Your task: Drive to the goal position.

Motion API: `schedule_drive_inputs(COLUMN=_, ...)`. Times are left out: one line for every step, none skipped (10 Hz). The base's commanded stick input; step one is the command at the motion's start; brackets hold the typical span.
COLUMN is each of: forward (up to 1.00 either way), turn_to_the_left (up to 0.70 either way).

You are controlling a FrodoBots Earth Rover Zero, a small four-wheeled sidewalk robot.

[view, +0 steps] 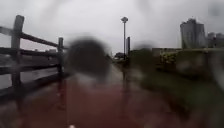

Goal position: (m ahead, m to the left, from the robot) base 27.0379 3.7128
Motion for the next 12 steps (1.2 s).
schedule_drive_inputs(forward=1.00, turn_to_the_left=0.00)
schedule_drive_inputs(forward=1.00, turn_to_the_left=0.00)
schedule_drive_inputs(forward=1.00, turn_to_the_left=0.00)
schedule_drive_inputs(forward=1.00, turn_to_the_left=0.00)
schedule_drive_inputs(forward=1.00, turn_to_the_left=0.00)
schedule_drive_inputs(forward=1.00, turn_to_the_left=0.00)
schedule_drive_inputs(forward=1.00, turn_to_the_left=0.00)
schedule_drive_inputs(forward=1.00, turn_to_the_left=0.08)
schedule_drive_inputs(forward=1.00, turn_to_the_left=0.33)
schedule_drive_inputs(forward=1.00, turn_to_the_left=0.40)
schedule_drive_inputs(forward=1.00, turn_to_the_left=0.40)
schedule_drive_inputs(forward=1.00, turn_to_the_left=0.40)
